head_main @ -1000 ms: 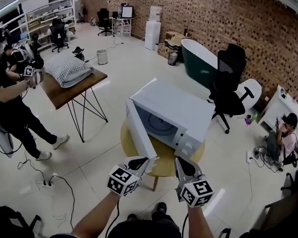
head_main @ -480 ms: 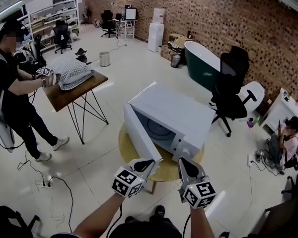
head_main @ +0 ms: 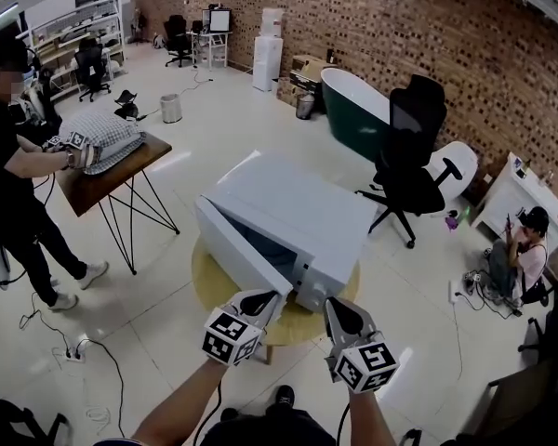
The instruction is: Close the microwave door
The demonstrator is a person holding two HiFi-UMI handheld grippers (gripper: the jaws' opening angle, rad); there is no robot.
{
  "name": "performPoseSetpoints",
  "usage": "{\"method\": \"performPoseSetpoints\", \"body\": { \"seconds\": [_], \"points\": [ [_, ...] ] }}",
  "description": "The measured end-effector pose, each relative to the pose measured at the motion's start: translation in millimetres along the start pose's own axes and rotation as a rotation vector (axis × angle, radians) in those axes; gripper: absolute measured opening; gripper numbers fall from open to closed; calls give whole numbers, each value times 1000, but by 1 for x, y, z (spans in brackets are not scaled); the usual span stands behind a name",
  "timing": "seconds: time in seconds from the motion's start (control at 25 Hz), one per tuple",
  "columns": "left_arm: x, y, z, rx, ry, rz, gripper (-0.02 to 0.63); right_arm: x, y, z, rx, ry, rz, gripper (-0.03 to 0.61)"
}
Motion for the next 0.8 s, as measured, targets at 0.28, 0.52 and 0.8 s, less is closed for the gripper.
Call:
{"method": "performPoseSetpoints", "body": {
  "seconds": [0.28,0.52,0.8],
  "points": [
    [38,13,-1,3,3,6,3,-1,-3,32,0,-15,-12,2],
    [60,19,-7,-10,35,33,3,0,-5,54,10,-21,-23,2],
    [65,21,-6,9,77,34,5,11,-3,64,17,2,-13,2]
  ]
}}
Point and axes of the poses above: the fingertips, and each gripper's own axes: x forward along the fingers, z to its right, y out of its top, the point moved 3 cm from there along -x, backward along the fingers, and after that the axes turned 5 degrees about -x, right-handed, at the moved point
